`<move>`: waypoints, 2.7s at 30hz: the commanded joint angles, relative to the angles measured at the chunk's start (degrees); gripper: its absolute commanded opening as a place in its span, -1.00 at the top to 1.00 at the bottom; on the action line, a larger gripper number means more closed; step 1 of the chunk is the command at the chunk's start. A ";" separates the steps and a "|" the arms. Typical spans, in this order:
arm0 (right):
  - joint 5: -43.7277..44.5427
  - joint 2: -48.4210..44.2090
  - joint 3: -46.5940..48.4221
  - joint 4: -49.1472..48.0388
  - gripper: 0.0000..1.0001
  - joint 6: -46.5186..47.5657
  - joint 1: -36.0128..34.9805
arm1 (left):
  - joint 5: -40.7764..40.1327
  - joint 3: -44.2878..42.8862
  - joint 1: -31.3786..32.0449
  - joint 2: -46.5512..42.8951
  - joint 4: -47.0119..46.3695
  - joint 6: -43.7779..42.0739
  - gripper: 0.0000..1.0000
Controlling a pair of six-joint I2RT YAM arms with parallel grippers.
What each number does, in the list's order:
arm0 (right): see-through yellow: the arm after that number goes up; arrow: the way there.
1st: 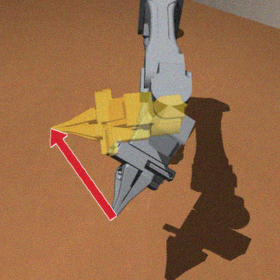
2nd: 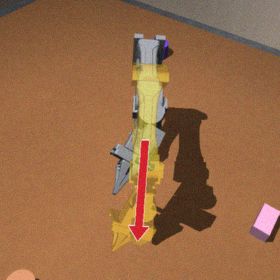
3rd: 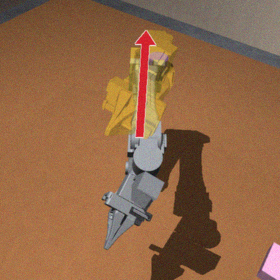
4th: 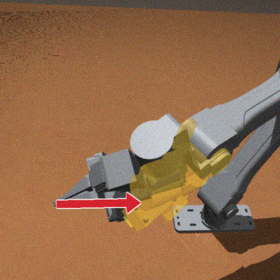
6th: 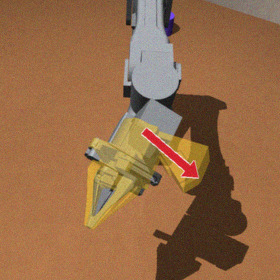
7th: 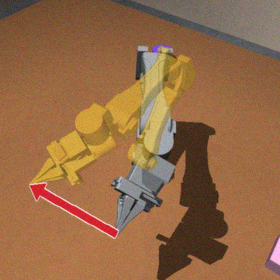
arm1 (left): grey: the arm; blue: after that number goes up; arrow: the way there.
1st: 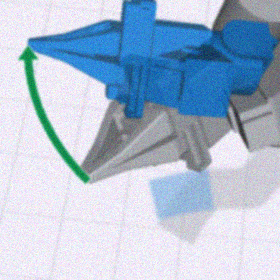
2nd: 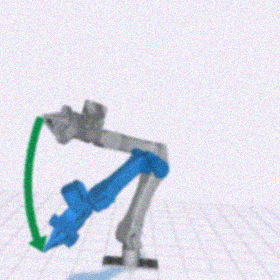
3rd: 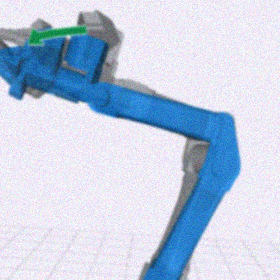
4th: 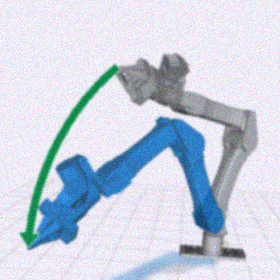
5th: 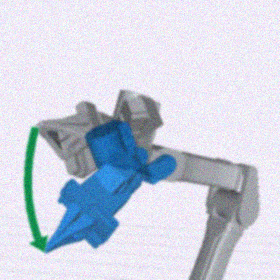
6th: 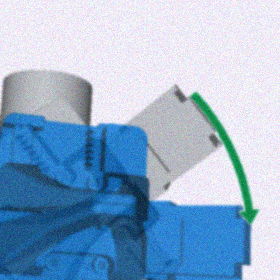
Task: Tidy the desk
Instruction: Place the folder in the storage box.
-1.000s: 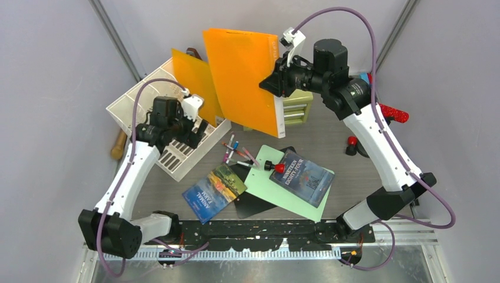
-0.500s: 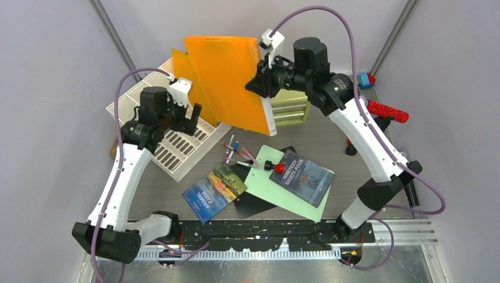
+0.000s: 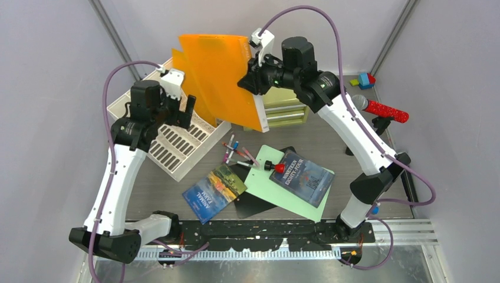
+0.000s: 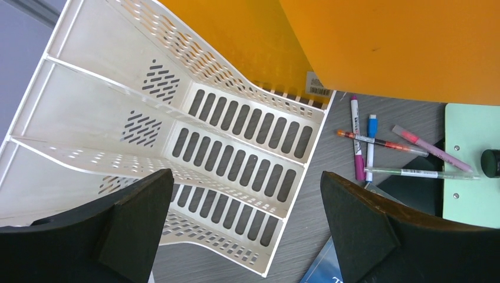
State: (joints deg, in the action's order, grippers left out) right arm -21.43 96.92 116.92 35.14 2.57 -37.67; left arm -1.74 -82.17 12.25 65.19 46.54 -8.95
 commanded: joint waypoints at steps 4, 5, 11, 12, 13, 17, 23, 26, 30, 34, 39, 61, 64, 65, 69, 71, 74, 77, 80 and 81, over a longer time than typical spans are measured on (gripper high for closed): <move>0.82 2.21 3.94 -8.87 1.00 -1.62 -0.98 | -0.67 -2.33 -0.03 -0.14 -0.26 -0.86 -0.99; 0.63 2.43 4.21 -9.03 1.00 -1.48 -0.99 | -0.72 -2.52 -0.03 -0.07 -0.36 -0.90 -0.99; -0.39 6.09 7.72 -9.69 0.99 -0.37 -1.20 | -2.12 -3.27 -0.03 -0.23 -1.18 -1.91 -0.99; -0.77 6.57 8.02 -9.93 1.00 -0.37 -1.29 | -2.17 -3.46 -0.03 -0.10 -1.23 -1.87 -0.99; -1.46 6.81 8.64 -10.40 1.00 -0.68 -1.32 | -2.21 -3.70 -0.03 -0.02 -1.30 -1.92 -0.99; -2.28 8.57 9.58 -12.65 1.00 -3.55 -1.72 | -2.13 -4.48 -0.04 0.53 -1.49 -1.68 -0.99; -2.14 10.83 10.74 -13.87 1.00 -5.21 -2.71 | -4.72 -5.21 -0.48 0.70 -1.96 -0.40 -0.99; -1.59 12.27 12.06 -14.61 1.00 -6.47 -2.89 | -6.20 -5.84 -2.08 0.70 -2.22 1.84 -0.99; -1.00 14.09 13.82 -15.69 0.99 -6.42 -3.36 | -5.00 -6.66 -5.46 -0.10 -3.57 5.34 -0.99; -0.55 15.66 13.78 -17.77 1.00 -5.72 -4.30 | -4.32 -7.83 -7.15 -1.08 -4.75 7.80 -0.99; 0.91 17.78 14.42 -21.27 1.00 -5.75 -5.84 | -3.49 -8.96 -7.33 -2.14 -5.30 7.74 -0.99; 12.51 30.42 24.46 -28.63 1.00 -2.85 -10.09 | -3.37 -4.72 -7.50 -6.12 -8.87 6.65 -0.99; 12.84 31.22 24.63 -30.73 1.00 -2.99 -10.30 | -3.06 -4.41 -7.48 -5.89 -9.41 6.67 -0.99; 12.80 31.13 24.21 -31.48 1.00 -3.04 -10.31 | -2.95 -4.34 -7.46 -5.82 -9.57 6.67 -0.99; 12.94 30.97 21.56 -34.73 1.00 -3.14 -10.40 | -2.92 -3.76 -7.55 -5.55 -10.49 6.47 -0.99; 13.06 31.46 21.50 -36.57 1.00 -3.22 -10.45 | -2.88 -3.34 -7.51 -5.43 -10.98 6.41 -0.99; 12.74 32.68 22.14 -37.79 1.00 -2.86 -10.64 | -2.79 -2.77 -7.50 -5.11 -11.43 6.40 -0.99; 13.33 33.42 21.88 -38.98 1.00 -2.91 -10.98 | -2.46 -2.35 -7.50 -4.84 -11.79 6.58 -0.99; 14.99 34.04 21.16 -39.63 1.00 -2.88 -11.82 | -2.21 -1.93 -7.48 -4.73 -12.08 6.67 -0.99; 15.49 34.28 20.78 -39.93 1.00 -2.84 -12.27 | -2.23 -1.82 -7.50 -4.69 -12.23 6.62 -0.99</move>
State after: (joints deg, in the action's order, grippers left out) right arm -8.78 130.93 137.56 4.78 -0.73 -48.14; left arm -4.89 -84.44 5.13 60.60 38.02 -2.17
